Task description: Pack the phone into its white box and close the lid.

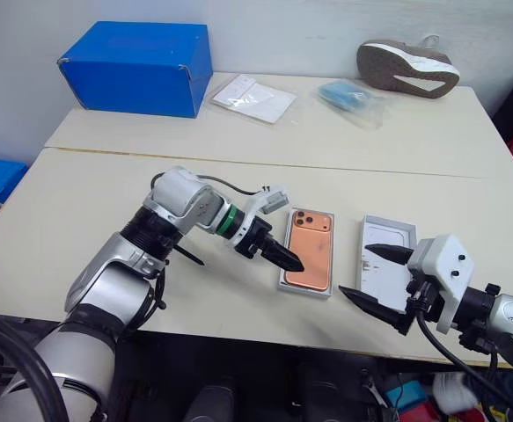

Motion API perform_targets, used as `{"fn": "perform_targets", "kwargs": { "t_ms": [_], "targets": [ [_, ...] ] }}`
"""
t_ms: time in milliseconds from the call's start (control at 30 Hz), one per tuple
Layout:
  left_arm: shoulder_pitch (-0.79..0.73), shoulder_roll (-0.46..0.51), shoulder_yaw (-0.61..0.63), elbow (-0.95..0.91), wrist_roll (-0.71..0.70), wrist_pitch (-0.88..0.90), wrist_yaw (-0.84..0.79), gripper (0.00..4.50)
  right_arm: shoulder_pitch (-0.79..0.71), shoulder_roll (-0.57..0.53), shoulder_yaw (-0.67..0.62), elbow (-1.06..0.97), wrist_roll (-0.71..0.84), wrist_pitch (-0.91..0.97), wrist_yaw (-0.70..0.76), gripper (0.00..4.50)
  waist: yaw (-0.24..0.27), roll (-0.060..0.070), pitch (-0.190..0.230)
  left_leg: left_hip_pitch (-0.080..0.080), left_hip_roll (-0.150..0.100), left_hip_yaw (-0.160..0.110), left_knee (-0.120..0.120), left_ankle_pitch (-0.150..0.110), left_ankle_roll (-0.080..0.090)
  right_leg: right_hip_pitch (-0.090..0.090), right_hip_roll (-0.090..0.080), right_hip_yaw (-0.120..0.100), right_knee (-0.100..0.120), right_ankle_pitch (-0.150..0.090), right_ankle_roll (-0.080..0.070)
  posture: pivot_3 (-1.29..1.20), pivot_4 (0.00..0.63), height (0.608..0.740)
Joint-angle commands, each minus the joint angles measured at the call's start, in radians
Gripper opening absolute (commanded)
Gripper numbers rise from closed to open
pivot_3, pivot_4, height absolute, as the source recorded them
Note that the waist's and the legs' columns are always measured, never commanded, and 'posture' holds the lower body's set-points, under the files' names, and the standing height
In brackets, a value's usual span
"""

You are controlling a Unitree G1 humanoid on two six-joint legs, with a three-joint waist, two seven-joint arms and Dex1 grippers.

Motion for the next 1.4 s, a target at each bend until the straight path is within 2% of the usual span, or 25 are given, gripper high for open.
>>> {"fn": "perform_targets", "kwargs": {
  "t_ms": [33, 133, 267, 467, 567, 733, 900, 1000, 1133, 1267, 1400],
  "targets": [
    [-0.026, 0.039, 0.043, -0.054, -0.007, 0.02, -0.04, 4.47, -0.004, -0.006, -0.015, -0.023, 0.005, -0.027, -0.002, 4.5, 0.0, 0.0, 0.0, 0.0, 0.0, 0.0, 0.0, 0.0, 0.0, 0.0, 0.0, 0.0, 0.0, 0.0, 0.0, 0.0, 0.15, 0.74],
    [0.001, 0.073, 0.088, -0.096, -0.019, -0.015, -0.067, 4.47, -0.002, -0.011, -0.019, -0.006, -0.001, -0.037, 0.01, 4.5, 0.0, 0.0, 0.0, 0.0, 0.0, 0.0, 0.0, 0.0, 0.0, 0.0, 0.0, 0.0, 0.0, 0.0, 0.0, 0.0, 0.15, 0.74],
    [0.076, 0.107, 0.139, -0.151, 0.018, -0.18, -0.092, 4.47, 0.006, -0.012, -0.023, 0.0, 0.001, -0.041, 0.015, 4.5, 0.0, 0.0, 0.0, 0.0, 0.0, 0.0, 0.0, 0.0, 0.0, 0.0, 0.0, 0.0, 0.0, 0.0, 0.0, 0.0, 0.15, 0.74],
    [0.228, 0.147, 0.156, -0.201, 0.176, -0.615, -0.137, 4.47, 0.026, -0.011, -0.022, -0.005, 0.003, -0.038, 0.018, 4.5, 0.002, 0.0, 0.0, 0.0, 0.0, 0.0, 0.0, 0.0, 0.0, 0.0, 0.0, 0.0, 0.0, 0.0, 0.0, 0.0, 0.15, 0.74],
    [0.283, 0.165, 0.171, -0.21, 0.222, -0.764, -0.171, 4.47, 0.049, -0.013, -0.055, -0.003, 0.019, -0.025, 0.023, 4.5, 0.002, 0.0, 0.0, 0.0, 0.0, 0.0, 0.001, 0.0, 0.0, 0.0, 0.0, 0.0, 0.0, 0.0, 0.0, 0.0, 0.15, 0.74],
    [0.338, 0.168, 0.269, -0.27, 0.145, -0.81, -0.251, 4.47, 0.187, -0.011, -0.17, -0.021, 0.016, -0.02, 0.065, 4.5, 0.007, 0.0, 0.0, -0.001, 0.0, 0.0, 0.001, 0.0, 0.001, 0.0, -0.001, -0.001, -0.001, 0.0, 0.0, 0.0, 0.15, 0.74],
    [0.362, 0.173, 0.311, -0.3, 0.164, -0.903, -0.297, 4.47, 0.35, -0.001, -0.23, -0.034, -0.025, -0.041, 0.112, 4.5, 0.01, 0.0, 0.0, 0.0, 0.0, 0.0, 0.001, -0.001, 0.002, 0.001, 0.0, 0.0, -0.001, 0.0, 0.0, 0.0, 0.15, 0.74],
    [0.375, 0.178, 0.316, -0.288, 0.192, -0.977, -0.322, 4.47, 0.29, 0.019, -0.178, -0.005, -0.018, 0.037, -0.004, 4.5, -0.002, -0.001, -0.001, 0.001, 0.0, 0.001, 0.001, -0.001, 0.003, 0.002, 0.0, 0.001, -0.001, 0.001, 0.001, 0.0, 0.15, 0.74],
    [0.374, 0.16, 0.345, -0.268, 0.16, -0.971, -0.336, 4.47, 0.096, 0.108, -0.079, 0.012, 0.021, 0.209, -0.236, 4.5, -0.006, -0.001, -0.002, 0.004, 0.001, 0.003, 0.001, -0.001, 0.002, 0.002, 0.0, 0.003, 0.002, 0.001, 0.001, 0.0, 0.15, 0.74],
    [0.39, 0.146, 0.351, -0.266, 0.211, -1.039, -0.293, 4.47, -0.121, 0.303, 0.023, 0.028, 0.037, 0.4, -0.486, 4.5, -0.002, -0.001, -0.003, 0.003, 0.001, 0.003, 0.0, 0.0, 0.002, 0.001, 0.0, 0.003, 0.002, 0.001, 0.001, 0.0, 0.15, 0.74],
    [0.402, 0.143, 0.344, -0.284, 0.224, -1.049, -0.281, 4.47, -0.236, 0.414, 0.075, 0.066, -0.018, 0.509, -0.62, 4.5, 0.0, 0.0, -0.003, 0.001, 0.0, 0.003, 0.001, 0.0, 0.002, -0.001, 0.0, 0.003, 0.001, 0.001, 0.001, 0.0, 0.15, 0.74]
  ]
}}
